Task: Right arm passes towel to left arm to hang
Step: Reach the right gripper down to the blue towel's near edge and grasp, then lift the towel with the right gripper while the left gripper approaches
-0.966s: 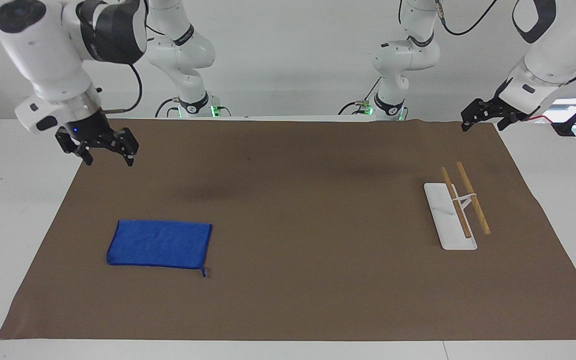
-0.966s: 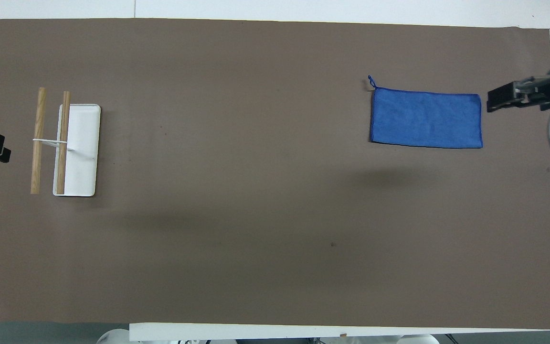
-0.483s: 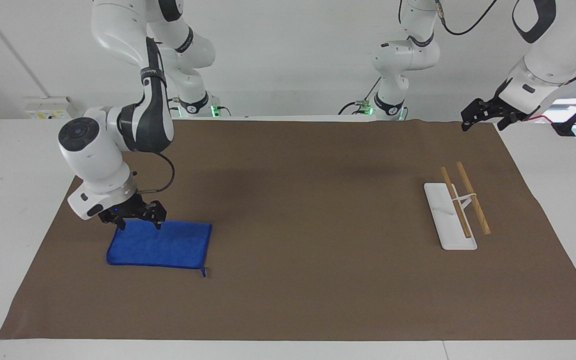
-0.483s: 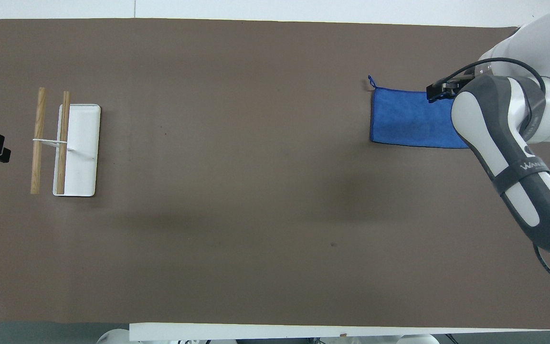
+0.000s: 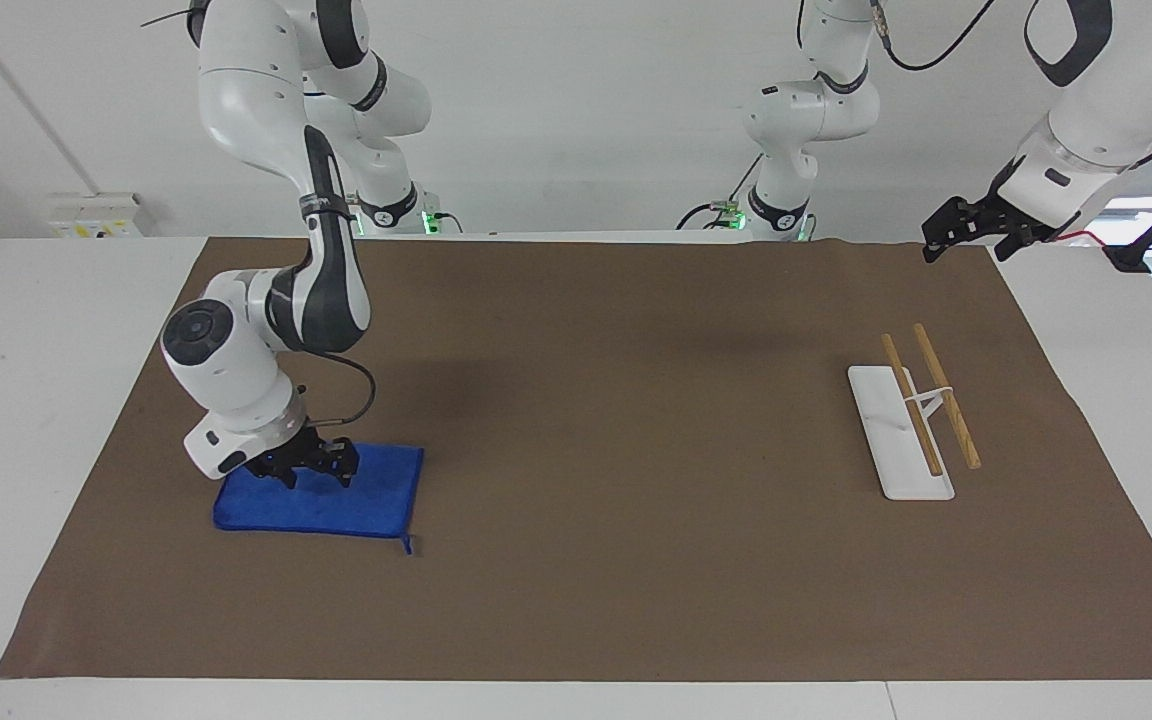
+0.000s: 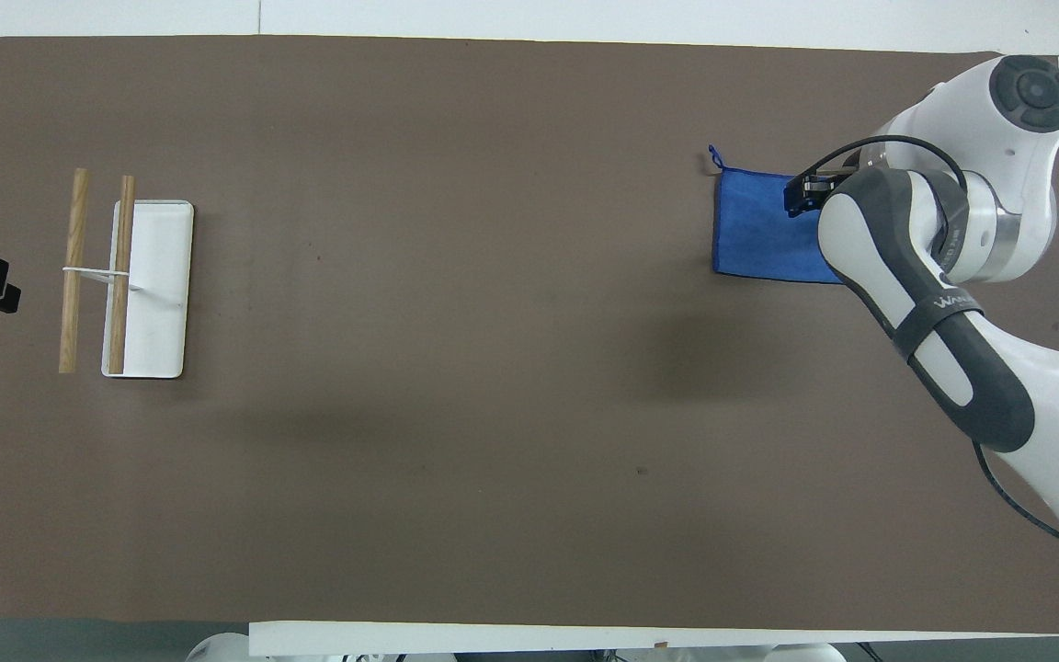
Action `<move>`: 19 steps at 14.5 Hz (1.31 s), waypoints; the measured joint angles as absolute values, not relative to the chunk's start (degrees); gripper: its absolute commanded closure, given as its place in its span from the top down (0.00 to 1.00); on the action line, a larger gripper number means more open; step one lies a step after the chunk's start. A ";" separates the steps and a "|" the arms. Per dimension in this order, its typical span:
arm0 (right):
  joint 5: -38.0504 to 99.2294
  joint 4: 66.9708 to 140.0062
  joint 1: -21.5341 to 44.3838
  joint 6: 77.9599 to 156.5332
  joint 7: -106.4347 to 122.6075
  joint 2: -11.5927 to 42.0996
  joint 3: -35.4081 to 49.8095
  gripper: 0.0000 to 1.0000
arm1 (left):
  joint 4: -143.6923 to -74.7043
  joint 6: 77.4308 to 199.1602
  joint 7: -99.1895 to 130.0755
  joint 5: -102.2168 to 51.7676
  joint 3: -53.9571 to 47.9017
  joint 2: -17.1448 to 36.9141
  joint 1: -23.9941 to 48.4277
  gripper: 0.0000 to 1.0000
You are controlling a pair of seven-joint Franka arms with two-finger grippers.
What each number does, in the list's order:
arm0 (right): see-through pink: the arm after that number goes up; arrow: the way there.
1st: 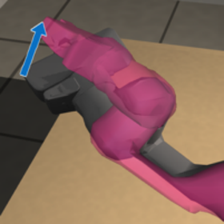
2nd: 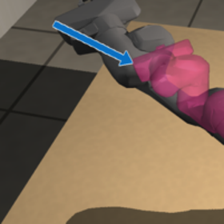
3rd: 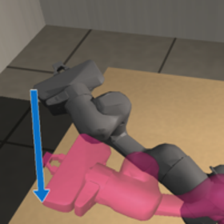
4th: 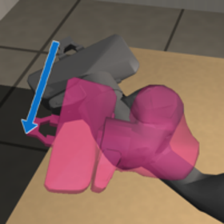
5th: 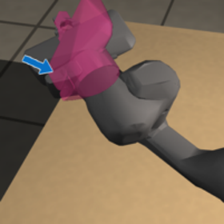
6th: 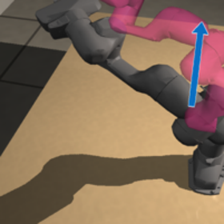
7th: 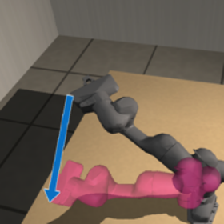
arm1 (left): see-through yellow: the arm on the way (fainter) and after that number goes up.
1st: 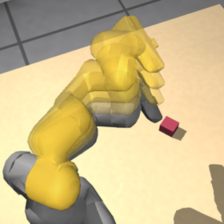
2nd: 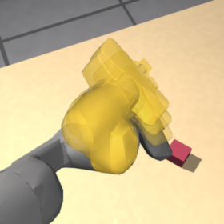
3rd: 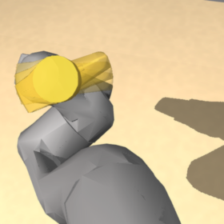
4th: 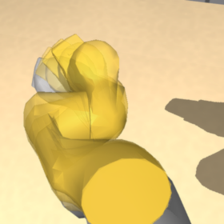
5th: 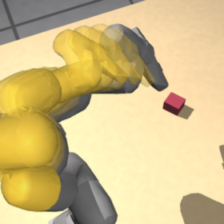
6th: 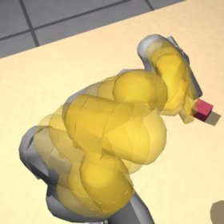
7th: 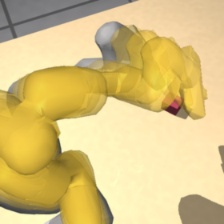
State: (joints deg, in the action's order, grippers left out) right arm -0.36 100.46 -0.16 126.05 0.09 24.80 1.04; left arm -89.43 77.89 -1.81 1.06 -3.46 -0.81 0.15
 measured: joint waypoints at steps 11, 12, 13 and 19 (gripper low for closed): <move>-1.36 107.54 -1.33 133.87 1.74 24.29 0.90 0.09 | -89.43 77.89 -1.82 1.06 -3.45 -0.81 0.15 1.00; -1.36 107.62 -1.32 133.87 1.75 24.13 0.92 0.00 | -89.43 77.89 -1.82 1.06 -3.45 -0.81 0.15 1.00; -1.36 107.68 -1.30 133.87 1.75 24.02 0.93 0.00 | -89.43 77.89 -1.82 1.06 -3.45 -0.81 0.15 1.00; -0.48 103.26 -1.17 126.18 1.75 23.72 0.95 0.00 | -89.43 77.89 -1.82 1.06 -3.45 -0.81 0.15 1.00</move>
State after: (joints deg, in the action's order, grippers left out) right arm -0.48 103.26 -1.17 126.18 1.75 23.72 0.95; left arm -89.43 77.89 -1.82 1.06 -3.45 -0.81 0.15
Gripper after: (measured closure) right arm 0.960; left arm 0.000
